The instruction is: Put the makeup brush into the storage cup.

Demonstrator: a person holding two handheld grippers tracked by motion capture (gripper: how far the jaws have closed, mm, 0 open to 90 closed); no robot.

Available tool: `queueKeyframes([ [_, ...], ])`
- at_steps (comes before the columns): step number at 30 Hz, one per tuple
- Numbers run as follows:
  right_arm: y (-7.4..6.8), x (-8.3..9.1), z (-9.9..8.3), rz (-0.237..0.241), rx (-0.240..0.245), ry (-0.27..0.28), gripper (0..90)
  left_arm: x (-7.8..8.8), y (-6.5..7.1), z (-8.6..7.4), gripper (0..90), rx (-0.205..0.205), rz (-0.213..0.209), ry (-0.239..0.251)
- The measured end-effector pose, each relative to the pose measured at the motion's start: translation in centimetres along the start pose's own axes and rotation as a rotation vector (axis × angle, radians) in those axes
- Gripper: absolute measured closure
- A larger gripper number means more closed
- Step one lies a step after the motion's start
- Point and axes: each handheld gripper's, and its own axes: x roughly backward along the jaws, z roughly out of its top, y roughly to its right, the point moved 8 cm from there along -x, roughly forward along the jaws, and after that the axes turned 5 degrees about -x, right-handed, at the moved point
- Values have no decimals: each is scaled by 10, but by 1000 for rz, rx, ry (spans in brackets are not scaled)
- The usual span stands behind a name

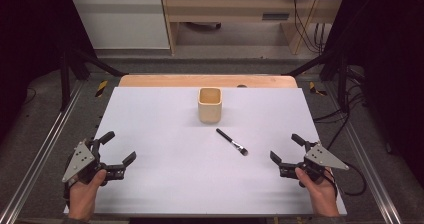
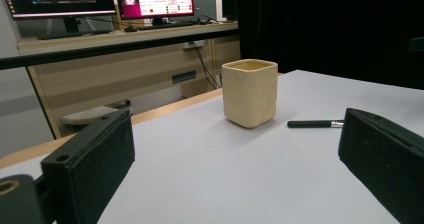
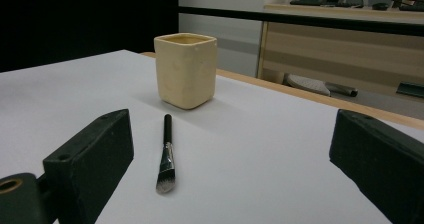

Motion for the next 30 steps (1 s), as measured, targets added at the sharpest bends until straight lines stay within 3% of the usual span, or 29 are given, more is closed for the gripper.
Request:
queueKeyframes([
  [12,-3,-1,0,-5,7,-1,37,0,0,-2,12,8,-7,-6],
  [26,-10,0,-2,-3,1,-63,35,-1,2,-2,11,10,-4,-5],
  [30,-13,1,-4,-14,3,-110,36,-4,4,-4,11,-15,2,-23],
])
